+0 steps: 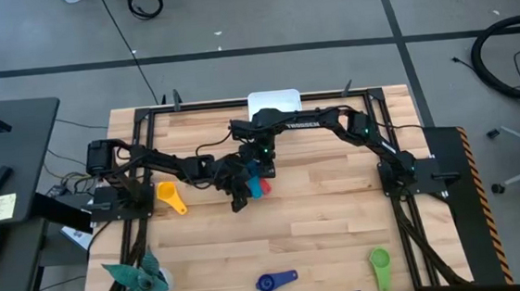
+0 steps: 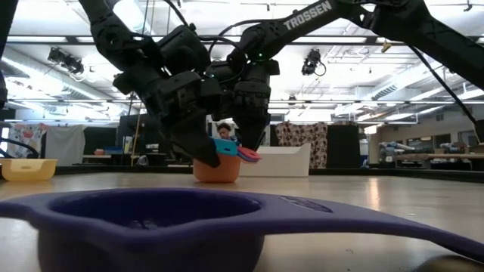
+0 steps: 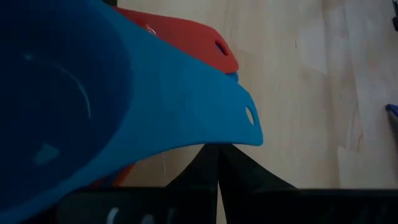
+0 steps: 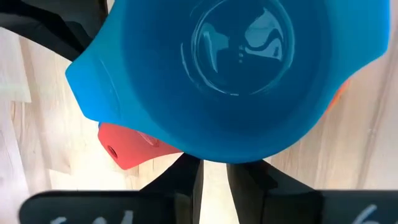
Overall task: Nest measuring cups in basket
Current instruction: Stack the light blue measuring cup on the red measuring cup
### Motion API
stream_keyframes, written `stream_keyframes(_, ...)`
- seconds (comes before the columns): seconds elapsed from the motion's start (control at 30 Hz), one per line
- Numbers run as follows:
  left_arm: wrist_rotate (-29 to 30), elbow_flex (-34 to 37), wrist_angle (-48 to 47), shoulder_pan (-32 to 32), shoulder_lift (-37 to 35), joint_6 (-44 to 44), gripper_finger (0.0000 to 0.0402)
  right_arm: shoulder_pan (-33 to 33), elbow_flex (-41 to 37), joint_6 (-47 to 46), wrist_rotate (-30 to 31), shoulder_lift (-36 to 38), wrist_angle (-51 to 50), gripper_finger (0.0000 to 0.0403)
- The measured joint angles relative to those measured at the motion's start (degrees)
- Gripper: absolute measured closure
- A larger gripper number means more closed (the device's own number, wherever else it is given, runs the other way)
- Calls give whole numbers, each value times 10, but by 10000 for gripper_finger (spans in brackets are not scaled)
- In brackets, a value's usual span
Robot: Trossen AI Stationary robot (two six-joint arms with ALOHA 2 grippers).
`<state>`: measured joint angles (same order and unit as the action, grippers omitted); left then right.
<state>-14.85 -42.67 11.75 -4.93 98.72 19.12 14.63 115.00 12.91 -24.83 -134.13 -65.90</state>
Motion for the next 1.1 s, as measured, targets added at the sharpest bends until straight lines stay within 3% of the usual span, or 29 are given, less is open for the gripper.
stream_keyframes(0.43, -1, 1, 22, -1, 0, 17, 395, -1, -1, -29, -30, 0, 10, 328)
stream_keyframes(0.57, -26, 2, 40, -1, 0, 19, 395, -1, -1, -26, -60, 0, -5, 329)
stream_keyframes(0.8, -75, 1, 48, -1, 0, 13, 395, -2, 0, 13, -47, 0, -34, 335)
stream_keyframes(0.93, -86, -3, 17, -1, -1, 1, 395, -1, 2, 14, -27, 1, -45, 337)
stream_keyframes(1.1, -53, -5, -60, -1, -2, -8, 395, 0, 2, 12, -19, 1, -41, 337)
